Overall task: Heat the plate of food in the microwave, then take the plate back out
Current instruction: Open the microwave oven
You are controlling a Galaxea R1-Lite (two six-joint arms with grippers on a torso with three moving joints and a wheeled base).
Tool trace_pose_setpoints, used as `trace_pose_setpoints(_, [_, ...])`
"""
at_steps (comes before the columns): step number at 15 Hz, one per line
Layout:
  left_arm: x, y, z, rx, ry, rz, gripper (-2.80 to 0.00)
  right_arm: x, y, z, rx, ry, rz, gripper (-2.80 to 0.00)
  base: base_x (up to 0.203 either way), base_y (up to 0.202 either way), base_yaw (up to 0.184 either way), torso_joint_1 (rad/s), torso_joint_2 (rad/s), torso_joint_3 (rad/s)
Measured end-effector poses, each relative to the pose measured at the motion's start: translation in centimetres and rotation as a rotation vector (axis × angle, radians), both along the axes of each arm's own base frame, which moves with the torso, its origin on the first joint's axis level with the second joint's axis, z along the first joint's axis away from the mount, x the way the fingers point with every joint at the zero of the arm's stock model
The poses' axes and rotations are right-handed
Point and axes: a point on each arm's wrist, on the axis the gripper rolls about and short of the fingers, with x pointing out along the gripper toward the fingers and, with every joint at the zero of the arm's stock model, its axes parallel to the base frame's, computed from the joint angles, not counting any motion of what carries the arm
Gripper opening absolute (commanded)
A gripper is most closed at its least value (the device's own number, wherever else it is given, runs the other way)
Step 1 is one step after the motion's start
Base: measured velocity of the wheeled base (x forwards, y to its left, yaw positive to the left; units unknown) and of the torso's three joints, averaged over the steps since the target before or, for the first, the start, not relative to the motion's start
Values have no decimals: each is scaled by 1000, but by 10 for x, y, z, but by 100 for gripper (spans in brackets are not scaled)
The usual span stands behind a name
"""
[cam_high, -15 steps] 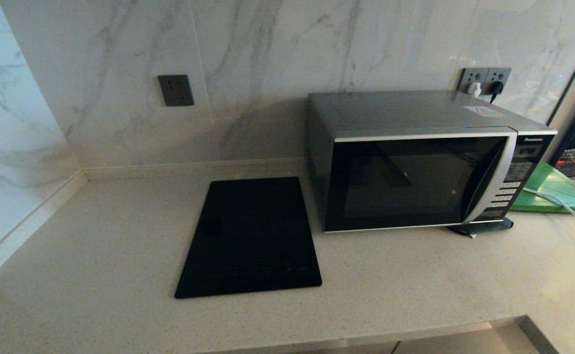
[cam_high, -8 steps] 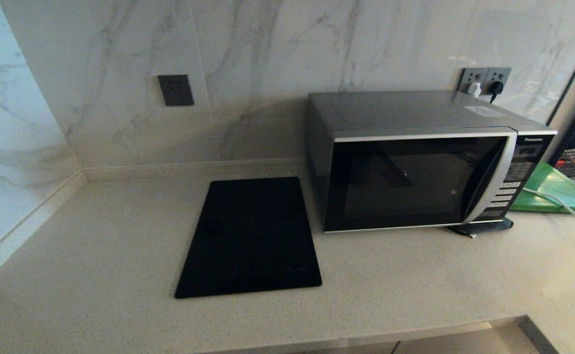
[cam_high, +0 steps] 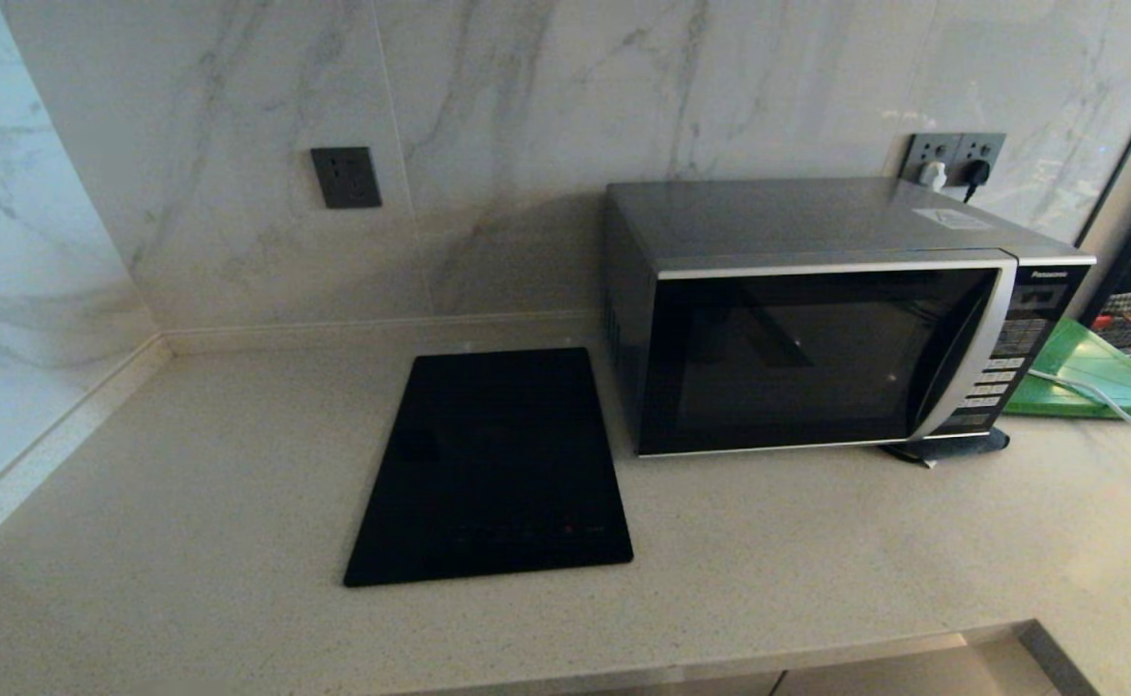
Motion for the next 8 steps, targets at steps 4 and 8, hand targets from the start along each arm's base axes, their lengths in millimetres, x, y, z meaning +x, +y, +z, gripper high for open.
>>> trace_pose_setpoints(4, [0,0,0,0,0,0,-280,0,0,0,0,1,0,-280,0,0,0,0,0,0])
trace_pose_setpoints(8, [0,0,0,0,0,0,-280,0,0,0,-1,0,0,-280,0,0,0,0,0,0])
